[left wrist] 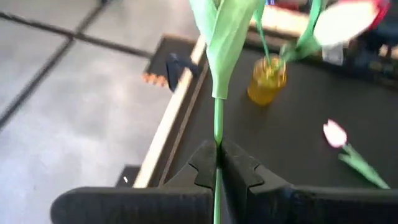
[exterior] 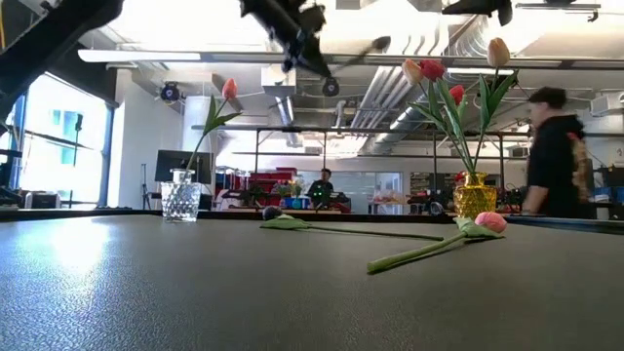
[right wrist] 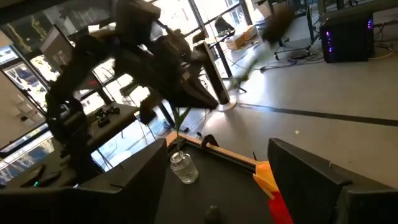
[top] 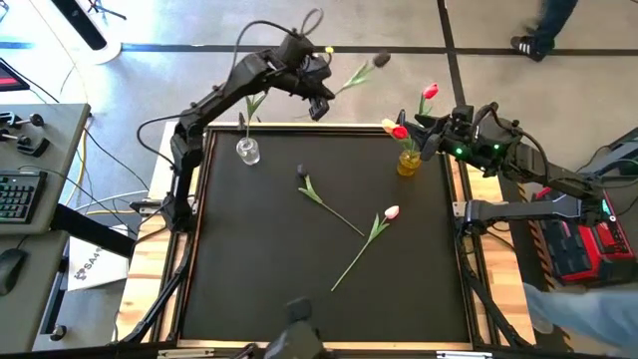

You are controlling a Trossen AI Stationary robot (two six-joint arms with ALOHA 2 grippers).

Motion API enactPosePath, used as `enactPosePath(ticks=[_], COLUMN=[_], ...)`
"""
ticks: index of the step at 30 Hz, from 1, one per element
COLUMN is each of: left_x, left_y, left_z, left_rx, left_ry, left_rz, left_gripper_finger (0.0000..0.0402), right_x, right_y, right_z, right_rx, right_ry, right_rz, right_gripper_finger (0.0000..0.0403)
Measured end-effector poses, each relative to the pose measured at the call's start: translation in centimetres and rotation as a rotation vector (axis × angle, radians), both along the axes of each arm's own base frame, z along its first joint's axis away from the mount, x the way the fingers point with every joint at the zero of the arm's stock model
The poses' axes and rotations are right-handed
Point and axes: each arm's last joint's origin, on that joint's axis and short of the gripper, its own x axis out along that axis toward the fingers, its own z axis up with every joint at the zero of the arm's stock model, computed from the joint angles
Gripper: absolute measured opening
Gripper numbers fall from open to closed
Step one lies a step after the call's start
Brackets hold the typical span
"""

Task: Sort flowers into vase by color
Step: Put the top black flower into the transparent flower vase

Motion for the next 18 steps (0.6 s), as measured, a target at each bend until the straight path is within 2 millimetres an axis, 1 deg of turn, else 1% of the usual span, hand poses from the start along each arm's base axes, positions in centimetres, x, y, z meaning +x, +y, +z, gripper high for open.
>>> enactPosePath(ticks=[3,7,11,14,16,18], left_x=[-0.8,-1.9,-3.1,-3.6,-4.0,-4.5], left_y=[-0.3,-0.4,-0.7,-1.0,-1.9,-3.3], left_z=[2.0,4.0,5.5,6.5,7.7,9.3], left_rx=[0.027,0.063,0.079,0.053,0.052,0.082], left_ry=[-0.080,-0.158,-0.208,-0.262,-0.319,-0.379], left_rz=[0.031,0.055,0.079,0.101,0.084,0.052], left_gripper_finger=[0.0000,0.0000,0.0000,0.0000,0.0000,0.0000], right_x=[0.0,0.0,-0.1,-0.1,-0.1,-0.1], right_y=[0.0,-0.1,-0.1,-0.1,-0.1,-0.1], right_z=[-0.2,-0.3,-0.5,-0.5,-0.5,-0.5], right_rx=[-0.001,0.017,0.031,0.031,0.031,0.027], right_ry=[0.020,0.027,0.037,0.039,0.039,0.042], right_rz=[-0.016,-0.031,-0.031,-0.031,-0.032,-0.037], right_gripper_finger=[0.0267,0.0267,0.0267,0.0267,0.0267,0.0267])
